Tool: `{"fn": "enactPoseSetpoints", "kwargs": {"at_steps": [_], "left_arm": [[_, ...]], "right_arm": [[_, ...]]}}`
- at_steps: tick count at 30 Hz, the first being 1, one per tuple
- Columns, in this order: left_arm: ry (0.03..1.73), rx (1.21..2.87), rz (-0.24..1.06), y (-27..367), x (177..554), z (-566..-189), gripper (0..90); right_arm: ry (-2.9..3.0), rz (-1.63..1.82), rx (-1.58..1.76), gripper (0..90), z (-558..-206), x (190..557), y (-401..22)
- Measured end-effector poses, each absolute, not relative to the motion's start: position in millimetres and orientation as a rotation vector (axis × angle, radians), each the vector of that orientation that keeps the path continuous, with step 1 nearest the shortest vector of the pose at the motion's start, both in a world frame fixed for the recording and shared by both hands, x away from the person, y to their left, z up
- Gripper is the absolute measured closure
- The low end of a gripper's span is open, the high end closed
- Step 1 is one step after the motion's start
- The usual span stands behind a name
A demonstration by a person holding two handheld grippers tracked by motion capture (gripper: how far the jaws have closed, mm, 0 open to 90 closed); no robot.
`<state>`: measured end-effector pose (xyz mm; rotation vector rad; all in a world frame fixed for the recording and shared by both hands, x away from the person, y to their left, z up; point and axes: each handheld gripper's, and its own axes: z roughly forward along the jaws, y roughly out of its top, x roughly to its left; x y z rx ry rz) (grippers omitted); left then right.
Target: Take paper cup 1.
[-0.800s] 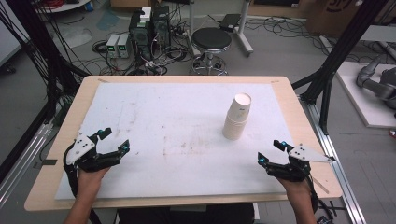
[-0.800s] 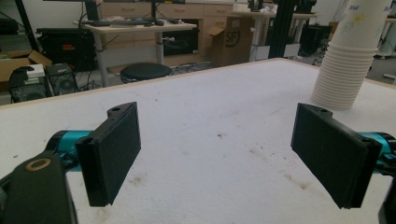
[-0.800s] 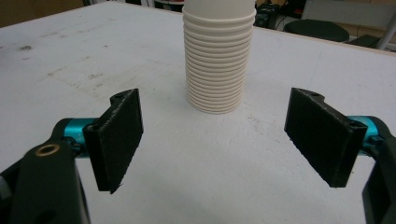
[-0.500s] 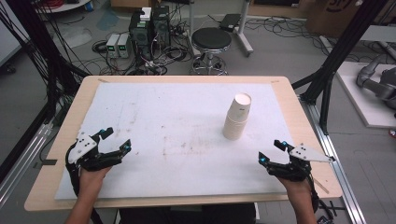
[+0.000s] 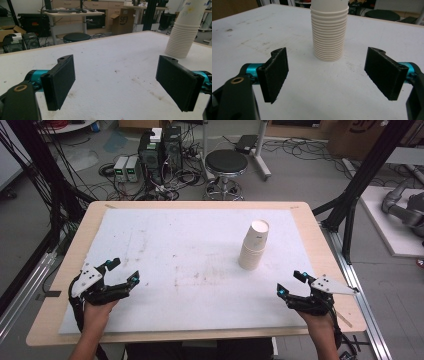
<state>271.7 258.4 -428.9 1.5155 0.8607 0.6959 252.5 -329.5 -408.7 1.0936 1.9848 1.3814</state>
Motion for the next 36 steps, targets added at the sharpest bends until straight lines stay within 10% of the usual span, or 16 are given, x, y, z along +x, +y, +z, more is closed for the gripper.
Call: {"fn": "enactPoseSetpoints", "kwargs": {"at_steps": [36], "left_arm": [[0.868,1.536,0.661,255.5,270.7,-433.5,15.8]], "right_arm": [[2.074,1.382,1.018,19.9,-327.8,336.6,-295.4]]}}
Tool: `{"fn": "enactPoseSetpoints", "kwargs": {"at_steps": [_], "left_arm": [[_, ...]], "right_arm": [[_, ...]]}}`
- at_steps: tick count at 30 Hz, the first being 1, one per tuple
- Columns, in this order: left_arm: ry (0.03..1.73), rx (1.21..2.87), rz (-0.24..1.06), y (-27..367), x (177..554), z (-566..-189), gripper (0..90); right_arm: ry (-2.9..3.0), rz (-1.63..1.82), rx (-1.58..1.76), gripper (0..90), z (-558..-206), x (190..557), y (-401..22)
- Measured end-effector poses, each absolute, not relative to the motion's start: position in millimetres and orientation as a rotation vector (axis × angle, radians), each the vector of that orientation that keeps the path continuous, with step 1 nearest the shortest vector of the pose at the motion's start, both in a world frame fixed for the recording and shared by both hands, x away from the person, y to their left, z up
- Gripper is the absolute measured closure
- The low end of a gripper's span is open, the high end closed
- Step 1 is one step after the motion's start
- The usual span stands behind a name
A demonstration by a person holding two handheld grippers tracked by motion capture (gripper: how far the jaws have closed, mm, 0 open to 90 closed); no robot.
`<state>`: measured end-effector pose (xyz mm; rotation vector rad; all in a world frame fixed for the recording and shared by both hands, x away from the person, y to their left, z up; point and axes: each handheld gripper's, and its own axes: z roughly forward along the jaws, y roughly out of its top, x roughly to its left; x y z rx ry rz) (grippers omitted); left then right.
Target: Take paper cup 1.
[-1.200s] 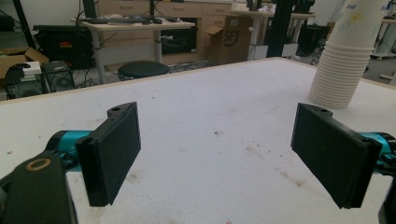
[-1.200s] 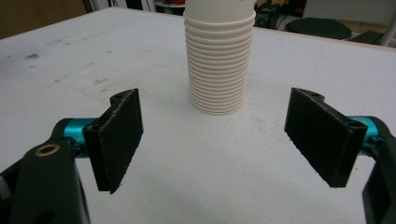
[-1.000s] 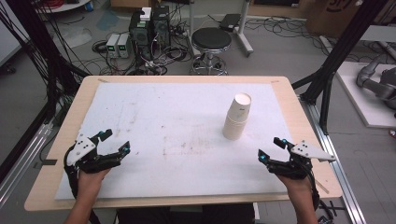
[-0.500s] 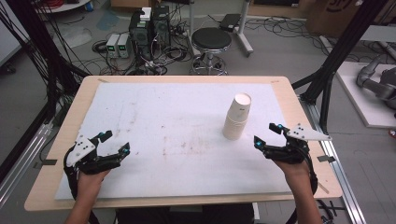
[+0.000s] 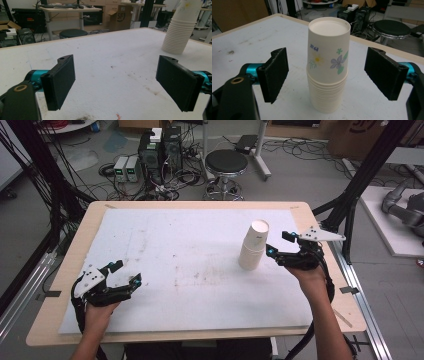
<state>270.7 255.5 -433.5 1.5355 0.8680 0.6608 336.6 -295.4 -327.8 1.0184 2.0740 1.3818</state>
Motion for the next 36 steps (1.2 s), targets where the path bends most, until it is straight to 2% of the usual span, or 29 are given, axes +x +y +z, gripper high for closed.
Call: {"fn": "enactPoseSetpoints", "kwargs": {"at_steps": [16,27,29,36], "left_arm": [[0.866,1.542,0.648,252.7,272.7,-435.3,15.8],[0.871,1.541,0.646,254.1,272.6,-436.0,15.8],[0.870,1.540,0.646,254.1,272.7,-436.0,15.8],[0.868,1.541,0.642,253.3,273.3,-436.1,15.8]], "right_arm": [[2.179,1.317,1.039,19.9,-323.0,383.6,-272.2],[2.219,1.285,1.034,20.5,-329.8,399.6,-259.4],[2.229,1.302,1.018,25.7,-330.2,401.1,-258.7],[2.233,1.305,1.006,32.1,-329.6,402.8,-258.5]]}}
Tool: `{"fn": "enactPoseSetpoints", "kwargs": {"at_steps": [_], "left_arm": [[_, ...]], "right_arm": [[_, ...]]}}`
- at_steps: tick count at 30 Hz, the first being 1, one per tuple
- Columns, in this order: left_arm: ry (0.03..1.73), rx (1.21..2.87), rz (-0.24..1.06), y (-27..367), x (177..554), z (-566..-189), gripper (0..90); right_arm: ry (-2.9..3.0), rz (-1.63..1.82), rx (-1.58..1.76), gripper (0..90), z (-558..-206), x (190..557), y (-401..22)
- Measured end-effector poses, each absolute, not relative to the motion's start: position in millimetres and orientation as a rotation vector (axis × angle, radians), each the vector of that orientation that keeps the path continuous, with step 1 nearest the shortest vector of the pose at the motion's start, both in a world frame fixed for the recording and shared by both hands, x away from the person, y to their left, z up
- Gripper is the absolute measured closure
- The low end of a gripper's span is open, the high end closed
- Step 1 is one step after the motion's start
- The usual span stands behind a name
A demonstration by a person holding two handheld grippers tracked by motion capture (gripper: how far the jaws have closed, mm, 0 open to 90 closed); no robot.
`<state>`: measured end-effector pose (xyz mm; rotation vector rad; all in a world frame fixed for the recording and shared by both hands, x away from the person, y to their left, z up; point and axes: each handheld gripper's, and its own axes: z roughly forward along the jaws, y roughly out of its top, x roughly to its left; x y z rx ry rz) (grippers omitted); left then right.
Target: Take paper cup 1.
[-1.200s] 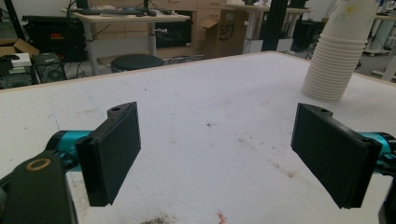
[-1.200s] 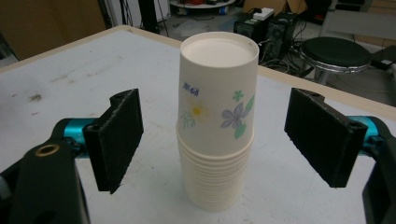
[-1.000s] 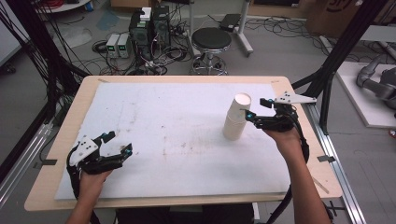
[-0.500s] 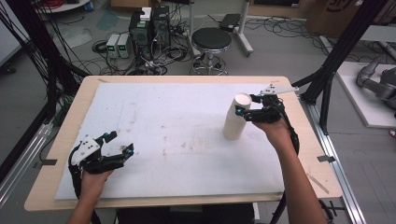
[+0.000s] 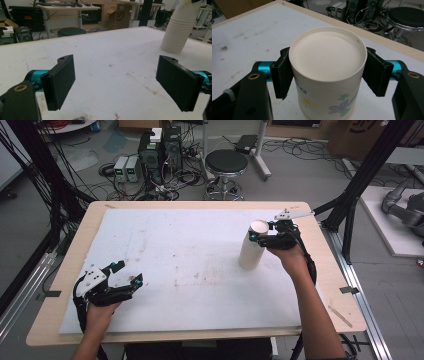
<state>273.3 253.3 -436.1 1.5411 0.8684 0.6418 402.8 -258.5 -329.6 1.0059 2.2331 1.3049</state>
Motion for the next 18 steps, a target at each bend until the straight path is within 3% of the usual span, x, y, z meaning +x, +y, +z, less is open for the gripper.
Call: {"fn": "enactPoseSetpoints", "kwargs": {"at_steps": [18], "left_arm": [[0.865,1.538,0.637,253.2,273.1,-435.9,15.8]], "right_arm": [[2.169,1.381,1.003,33.4,-296.2,397.4,-264.2]]}}
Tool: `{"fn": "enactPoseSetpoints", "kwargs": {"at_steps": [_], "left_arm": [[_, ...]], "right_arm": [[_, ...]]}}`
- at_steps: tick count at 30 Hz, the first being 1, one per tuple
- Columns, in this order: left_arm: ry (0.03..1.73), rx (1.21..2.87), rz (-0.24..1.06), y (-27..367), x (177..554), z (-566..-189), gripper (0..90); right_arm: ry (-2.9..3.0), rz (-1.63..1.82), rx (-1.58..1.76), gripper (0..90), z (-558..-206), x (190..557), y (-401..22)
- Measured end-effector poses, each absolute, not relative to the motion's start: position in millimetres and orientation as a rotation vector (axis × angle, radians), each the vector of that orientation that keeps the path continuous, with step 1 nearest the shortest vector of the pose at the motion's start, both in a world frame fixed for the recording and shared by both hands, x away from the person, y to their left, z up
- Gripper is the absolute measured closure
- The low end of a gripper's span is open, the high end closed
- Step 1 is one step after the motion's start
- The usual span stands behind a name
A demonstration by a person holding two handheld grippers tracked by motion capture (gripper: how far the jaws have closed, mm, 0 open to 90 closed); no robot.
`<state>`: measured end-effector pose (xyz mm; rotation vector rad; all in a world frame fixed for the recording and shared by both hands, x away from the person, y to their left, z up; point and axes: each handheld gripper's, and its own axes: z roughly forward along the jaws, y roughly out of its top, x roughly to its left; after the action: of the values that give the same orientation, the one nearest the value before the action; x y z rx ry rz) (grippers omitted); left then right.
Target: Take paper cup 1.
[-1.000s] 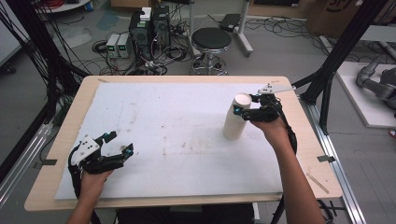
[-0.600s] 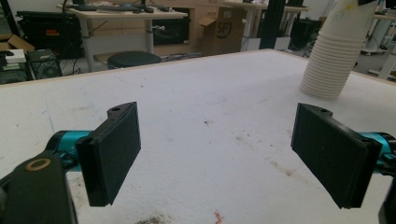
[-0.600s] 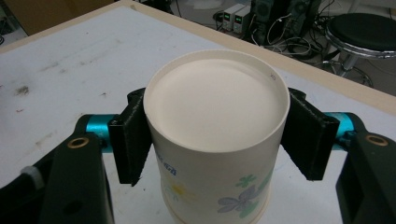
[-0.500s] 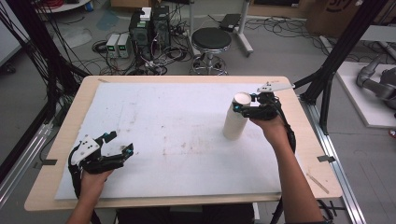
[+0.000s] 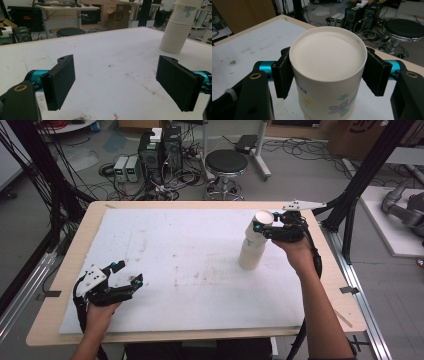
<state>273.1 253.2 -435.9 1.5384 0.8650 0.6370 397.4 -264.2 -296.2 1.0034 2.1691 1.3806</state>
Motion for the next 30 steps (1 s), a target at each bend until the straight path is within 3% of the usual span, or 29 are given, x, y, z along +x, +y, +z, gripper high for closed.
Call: {"fn": "enactPoseSetpoints", "kwargs": {"at_steps": [18,30], "left_arm": [[0.869,1.528,0.626,255.9,271.3,-437.1,15.8],[0.841,1.530,0.600,257.3,267.2,-437.9,15.0]], "right_arm": [[2.088,1.398,0.918,34.2,-257.7,357.1,-286.6],[2.166,1.416,0.853,34.6,-270.7,313.9,-288.1]]}}
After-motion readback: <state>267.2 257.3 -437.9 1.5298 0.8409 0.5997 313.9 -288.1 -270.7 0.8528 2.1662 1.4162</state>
